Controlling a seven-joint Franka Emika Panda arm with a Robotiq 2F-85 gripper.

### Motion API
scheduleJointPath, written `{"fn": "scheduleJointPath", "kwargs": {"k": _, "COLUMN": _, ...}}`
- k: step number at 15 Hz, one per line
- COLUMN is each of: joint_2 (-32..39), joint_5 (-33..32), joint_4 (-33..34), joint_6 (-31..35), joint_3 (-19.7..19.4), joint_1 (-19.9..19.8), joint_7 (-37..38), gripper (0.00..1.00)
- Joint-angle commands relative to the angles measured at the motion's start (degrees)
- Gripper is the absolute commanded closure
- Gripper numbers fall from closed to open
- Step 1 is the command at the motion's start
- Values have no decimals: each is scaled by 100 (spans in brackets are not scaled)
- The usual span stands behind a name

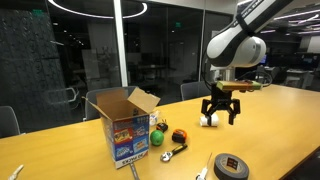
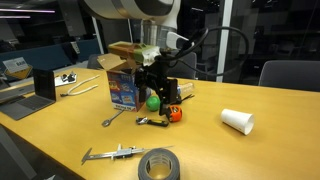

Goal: Put the black tape in the box

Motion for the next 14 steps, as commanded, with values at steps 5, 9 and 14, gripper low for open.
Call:
{"fn": "scheduleJointPath", "kwargs": {"k": 5, "joint_2": 1300, "joint_5": 63, "joint_4": 435, "joint_6": 384, "joint_3": -299, "joint_1": -188, "joint_7": 1170, "gripper": 0}}
{"fn": "scheduleJointPath", "kwargs": {"k": 9, "joint_2": 1703, "joint_5": 376, "joint_4": 624, "joint_6": 263, "joint_3": -420, "joint_1": -152, "joint_7": 1847, "gripper": 0}}
{"fn": "scheduleJointPath", "kwargs": {"k": 14, "joint_2": 1912, "joint_5": 1006, "joint_4": 674, "joint_6": 156, "joint_3": -472, "joint_1": -144, "joint_7": 2325, "gripper": 0}}
